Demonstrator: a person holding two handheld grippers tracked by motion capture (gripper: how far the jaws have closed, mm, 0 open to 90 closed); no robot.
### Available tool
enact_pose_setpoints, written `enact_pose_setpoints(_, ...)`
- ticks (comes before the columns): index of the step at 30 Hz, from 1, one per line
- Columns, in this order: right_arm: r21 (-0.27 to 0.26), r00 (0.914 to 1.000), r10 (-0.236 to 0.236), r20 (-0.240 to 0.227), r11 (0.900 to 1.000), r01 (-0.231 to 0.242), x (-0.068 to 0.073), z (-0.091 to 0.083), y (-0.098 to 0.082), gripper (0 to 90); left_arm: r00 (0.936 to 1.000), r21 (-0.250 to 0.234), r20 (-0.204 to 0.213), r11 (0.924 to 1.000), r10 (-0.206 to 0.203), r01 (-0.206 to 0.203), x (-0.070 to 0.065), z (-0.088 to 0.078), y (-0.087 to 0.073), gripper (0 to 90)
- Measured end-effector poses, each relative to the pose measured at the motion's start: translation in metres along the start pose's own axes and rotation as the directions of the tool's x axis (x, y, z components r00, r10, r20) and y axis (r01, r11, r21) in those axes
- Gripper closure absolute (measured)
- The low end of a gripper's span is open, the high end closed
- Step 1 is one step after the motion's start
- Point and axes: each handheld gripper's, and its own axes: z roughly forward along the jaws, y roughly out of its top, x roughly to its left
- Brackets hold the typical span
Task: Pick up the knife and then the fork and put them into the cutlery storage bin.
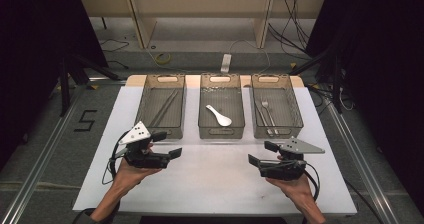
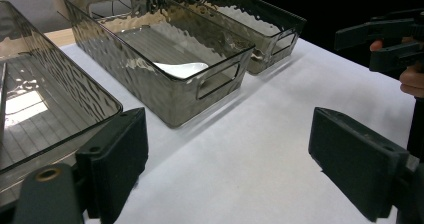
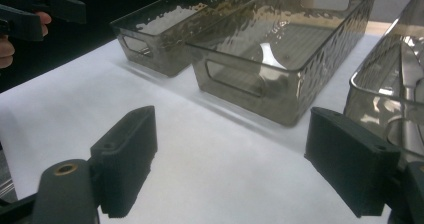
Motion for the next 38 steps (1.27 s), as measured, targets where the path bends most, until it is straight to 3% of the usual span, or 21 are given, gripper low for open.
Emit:
enact_pose_setpoints(13,0.016,0.9996,0.014,0.026,1.0,-0.014,-0.002,-0.006,-0.014,20.2,0.9999,0.009,0.006,0.9999,0.009,-0.009,-0.003,0.0,-0.001,15.5)
enact_pose_setpoints(38,-0.005,0.9992,0.0,0.041,1.0,0.001,0.0,-0.009,-0.014,20.2,0.9999,0.014,0.007,0.9998,0.01,-0.01,-0.004,0.0,-0.001,15.5)
